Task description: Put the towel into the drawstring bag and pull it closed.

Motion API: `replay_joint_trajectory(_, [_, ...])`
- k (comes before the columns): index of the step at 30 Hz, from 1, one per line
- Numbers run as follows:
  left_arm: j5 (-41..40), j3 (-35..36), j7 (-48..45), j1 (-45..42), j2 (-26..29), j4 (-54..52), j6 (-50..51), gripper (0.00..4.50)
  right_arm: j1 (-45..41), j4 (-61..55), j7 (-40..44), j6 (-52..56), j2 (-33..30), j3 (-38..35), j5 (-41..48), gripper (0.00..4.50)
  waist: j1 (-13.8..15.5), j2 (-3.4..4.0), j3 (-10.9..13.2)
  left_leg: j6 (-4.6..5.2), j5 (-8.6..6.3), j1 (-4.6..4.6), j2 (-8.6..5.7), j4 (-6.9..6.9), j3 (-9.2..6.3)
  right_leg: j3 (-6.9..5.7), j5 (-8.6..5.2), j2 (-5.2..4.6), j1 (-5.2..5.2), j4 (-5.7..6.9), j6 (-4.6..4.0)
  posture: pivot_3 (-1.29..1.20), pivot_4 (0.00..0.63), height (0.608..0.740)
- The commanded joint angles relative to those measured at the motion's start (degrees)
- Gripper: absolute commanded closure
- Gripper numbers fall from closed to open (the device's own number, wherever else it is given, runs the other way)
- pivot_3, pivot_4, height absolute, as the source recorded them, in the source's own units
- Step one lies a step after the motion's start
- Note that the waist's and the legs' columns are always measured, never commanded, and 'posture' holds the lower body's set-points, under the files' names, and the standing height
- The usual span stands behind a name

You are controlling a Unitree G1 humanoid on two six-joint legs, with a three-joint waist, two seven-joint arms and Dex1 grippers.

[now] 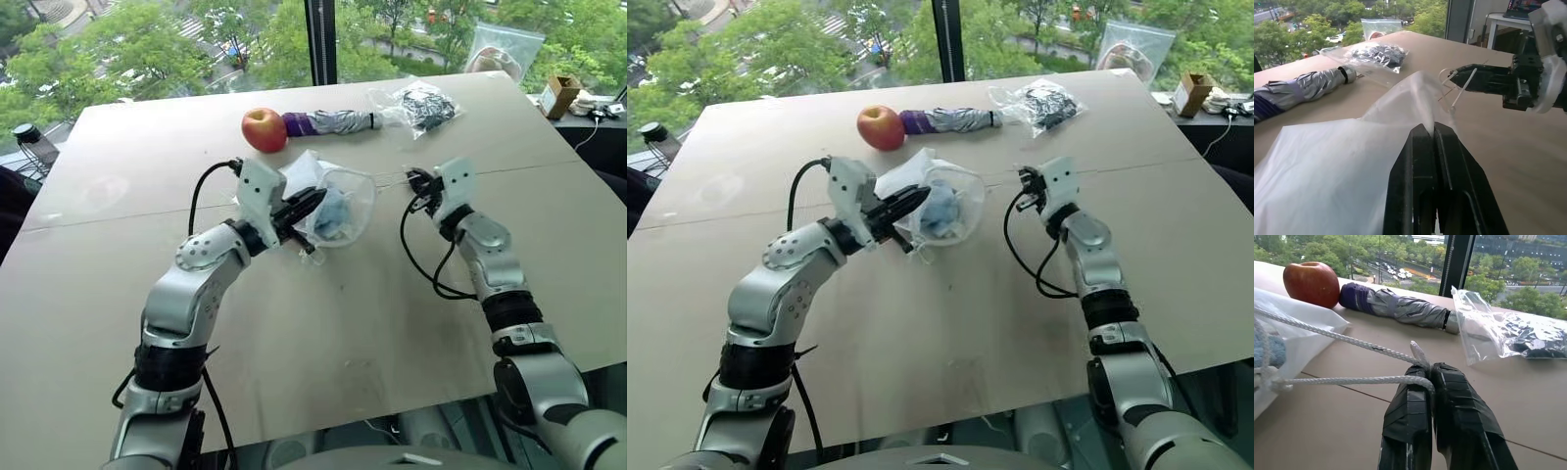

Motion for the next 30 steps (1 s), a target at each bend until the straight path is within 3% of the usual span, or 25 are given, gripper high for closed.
replay_joint_trajectory(1, [-3.3, 1.8, -1.8, -1.4, -1.2, -0.8, -1.3, 3.94, 0.9, -6.2, -1.8, 3.3, -1.3, -1.8, 0.5, 4.5, 0.0, 0.0, 0.0, 0.0, 0.0, 0.0, 0.0, 0.0, 0.02, 0.02, 0.0, -0.01, 0.0, -0.01, 0.0, 0.0, 0.15, 0.74])
replay_joint_trajectory(2, [-2.5, 1.9, -1.7, -1.4, -1.0, -0.6, -1.8, 3.85, 1.0, -7.1, -2.3, 4.1, -1.5, -1.8, 0.3, 4.5, -0.1, 0.0, 0.0, -0.08, 0.04, -0.01, 0.0, 0.0, 0.03, 0.02, 0.0, -0.02, 0.0, -0.04, 0.0, 0.0, 0.15, 0.74])
replay_joint_trajectory(6, [-7.1, 5.8, -2.7, 0.1, 0.7, -2.1, 1.5, 2.38, 0.7, -9.7, -3.5, 6.2, -1.2, -1.4, 0.3, 4.5, -0.3, 0.0, 0.0, -0.11, 0.07, 0.0, 0.02, -0.01, 0.06, 0.05, 0.0, 0.02, -0.02, -0.03, 0.0, 0.0, 0.15, 0.74])
replay_joint_trajectory(11, [-19.4, 14.7, -4.0, 4.7, 4.8, -7.0, 9.1, 2.38, 0.6, -10.3, -3.7, 7.1, -0.6, -0.8, 0.1, 4.5, -0.4, 0.01, 0.0, 0.01, -0.01, 0.01, 0.13, -0.02, 0.06, 0.06, 0.0, 0.09, -0.03, -0.02, 0.0, 0.0, 0.15, 0.74])
replay_joint_trajectory(15, [-20.3, 11.7, -6.4, 14.4, 10.1, -13.5, 13.2, 2.38, 0.1, -9.0, -3.7, 6.8, 0.1, -0.5, -0.1, 4.5, -0.3, 0.04, 0.0, 0.01, 0.0, 0.02, 0.08, -0.02, 0.15, 0.19, -0.01, 0.02, -0.02, -0.06, 0.0, 0.0, 0.15, 0.74])
replay_joint_trajectory(21, [-9.6, 1.0, -6.6, 21.2, 11.8, -12.8, 7.6, 2.38, -1.3, -7.7, -3.5, 6.8, 1.2, 0.0, 0.0, 4.5, 0.2, 0.04, 0.0, 0.02, -0.01, 0.06, 0.04, -0.01, 0.09, 0.15, -0.01, 0.01, 0.01, 0.01, -0.01, 0.0, 0.15, 0.74])
replay_joint_trajectory(30, [6.8, -11.8, -7.3, 16.1, 10.3, -1.3, -4.9, 2.38, -1.5, -8.4, -3.4, 7.1, 1.2, 0.0, -0.1, 4.5, -0.1, 0.07, 0.0, 0.02, -0.01, 0.08, 0.04, -0.05, 0.09, 0.15, 0.0, 0.08, 0.0, 0.0, -0.04, 0.0, 0.15, 0.74])
